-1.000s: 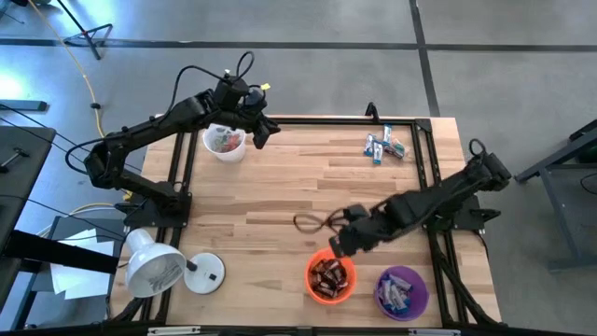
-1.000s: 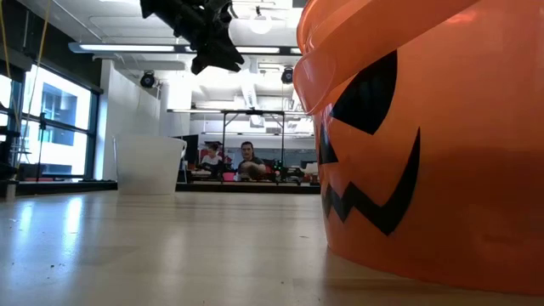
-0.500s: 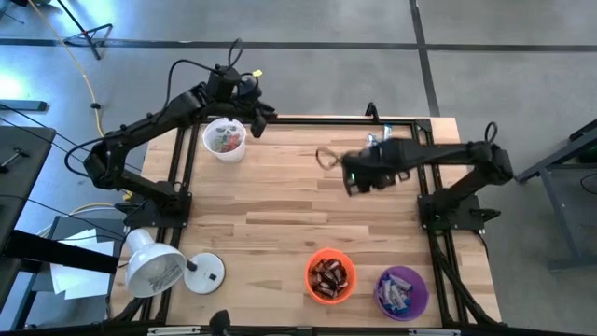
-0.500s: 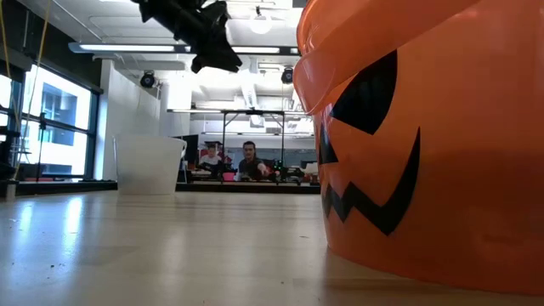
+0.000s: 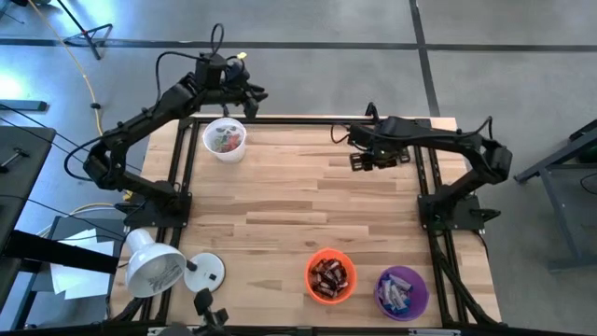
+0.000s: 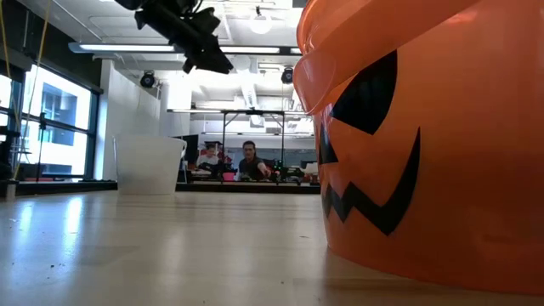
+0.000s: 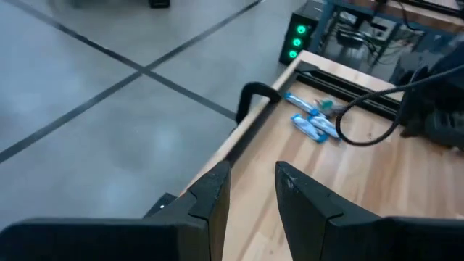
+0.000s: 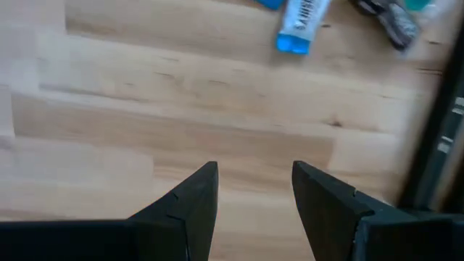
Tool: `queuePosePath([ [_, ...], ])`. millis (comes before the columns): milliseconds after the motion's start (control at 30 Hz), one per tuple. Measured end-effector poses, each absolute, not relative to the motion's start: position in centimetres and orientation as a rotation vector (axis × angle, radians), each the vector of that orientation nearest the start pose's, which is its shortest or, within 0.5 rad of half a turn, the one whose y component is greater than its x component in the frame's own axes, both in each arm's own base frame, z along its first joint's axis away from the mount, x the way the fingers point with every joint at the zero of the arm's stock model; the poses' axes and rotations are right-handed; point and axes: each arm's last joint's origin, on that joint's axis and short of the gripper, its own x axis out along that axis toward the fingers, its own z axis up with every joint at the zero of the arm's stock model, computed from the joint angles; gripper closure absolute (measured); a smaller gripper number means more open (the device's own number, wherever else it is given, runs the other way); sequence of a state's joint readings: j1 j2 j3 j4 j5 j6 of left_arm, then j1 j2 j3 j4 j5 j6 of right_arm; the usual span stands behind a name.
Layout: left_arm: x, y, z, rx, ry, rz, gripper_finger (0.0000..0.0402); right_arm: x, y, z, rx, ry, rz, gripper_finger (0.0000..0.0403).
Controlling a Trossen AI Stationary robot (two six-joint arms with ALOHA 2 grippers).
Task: Organize candy in baskets
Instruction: Put the white chocolate into the purple bucket
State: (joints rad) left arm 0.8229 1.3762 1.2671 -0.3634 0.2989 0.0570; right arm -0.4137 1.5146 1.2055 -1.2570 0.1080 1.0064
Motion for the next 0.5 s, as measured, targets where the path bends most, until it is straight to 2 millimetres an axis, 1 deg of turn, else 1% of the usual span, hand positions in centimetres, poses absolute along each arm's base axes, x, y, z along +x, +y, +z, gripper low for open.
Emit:
queuePosePath([
  [167, 20.8, 22.3, 35.4, -0.195, 0.401, 0.528, 0.0302, 22.8, -12.8, 22.8, 1.046, 1.17, -1.156, 0.0231],
  [367, 20.7, 22.7, 35.8, -0.172, 0.361, 0.542, 0.0302, 20.6, -15.5, 20.4, 1.104, 1.129, -1.202, 0.0231],
  [500, 20.7, 22.8, 36.0, -0.156, 0.337, 0.543, 0.0302, 19.4, -16.9, 19.2, 1.152, 1.055, -1.249, 0.0231],
])
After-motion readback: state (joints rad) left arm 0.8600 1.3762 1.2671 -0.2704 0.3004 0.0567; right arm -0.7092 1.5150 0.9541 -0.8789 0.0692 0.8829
